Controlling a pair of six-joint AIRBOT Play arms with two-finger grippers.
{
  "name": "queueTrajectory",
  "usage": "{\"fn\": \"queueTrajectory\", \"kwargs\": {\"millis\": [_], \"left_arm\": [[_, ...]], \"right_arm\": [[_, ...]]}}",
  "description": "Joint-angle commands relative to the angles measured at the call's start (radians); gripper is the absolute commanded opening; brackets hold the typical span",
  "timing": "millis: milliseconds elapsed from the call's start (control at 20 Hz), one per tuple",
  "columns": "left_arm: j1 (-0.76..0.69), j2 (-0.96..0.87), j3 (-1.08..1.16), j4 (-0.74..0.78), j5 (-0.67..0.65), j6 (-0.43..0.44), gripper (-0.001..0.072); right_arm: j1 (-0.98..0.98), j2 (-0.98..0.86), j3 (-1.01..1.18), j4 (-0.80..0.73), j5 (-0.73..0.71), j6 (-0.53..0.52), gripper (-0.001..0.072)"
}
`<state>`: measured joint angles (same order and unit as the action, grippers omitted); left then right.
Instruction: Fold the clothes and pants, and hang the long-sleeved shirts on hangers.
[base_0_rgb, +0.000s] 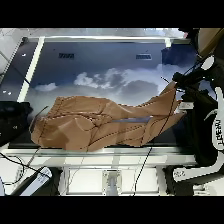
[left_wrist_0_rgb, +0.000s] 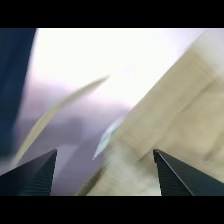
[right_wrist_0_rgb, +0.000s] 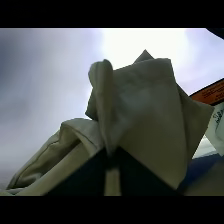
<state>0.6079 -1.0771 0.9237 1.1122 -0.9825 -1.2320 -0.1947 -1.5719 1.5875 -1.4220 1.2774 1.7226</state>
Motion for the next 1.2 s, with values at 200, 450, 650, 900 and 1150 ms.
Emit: {"fn": "queueTrajectory", "kwargs": {"millis": [200,450,650,900,1150], "left_arm": [[-0.22,-0.533,0.586,-0.215,-0.305,0.069,0.0707],[-0.321,-0.781,0.763,-0.032,-0.443,0.073,0.0707],[-0.238,-0.837,0.763,-0.128,-0.439,0.083,0.0707],[-0.204,-0.896,0.763,-0.231,-0.447,0.143,0.0707],[-0.253,-0.925,0.763,-0.159,-0.431,0.182,0.0706]], "right_arm": [[0.002,-0.006,0.213,-0.118,0.134,-0.033,0.0495],[0.002,-0.006,0.417,-0.153,0.275,-0.095,0.0494],[0.002,0.001,0.454,-0.151,0.276,-0.095,0.0494],[0.002,0.0,0.452,-0.144,0.276,-0.093,0.0494],[0.002,0.0,0.452,-0.11,0.282,-0.09,0.0494]]}}
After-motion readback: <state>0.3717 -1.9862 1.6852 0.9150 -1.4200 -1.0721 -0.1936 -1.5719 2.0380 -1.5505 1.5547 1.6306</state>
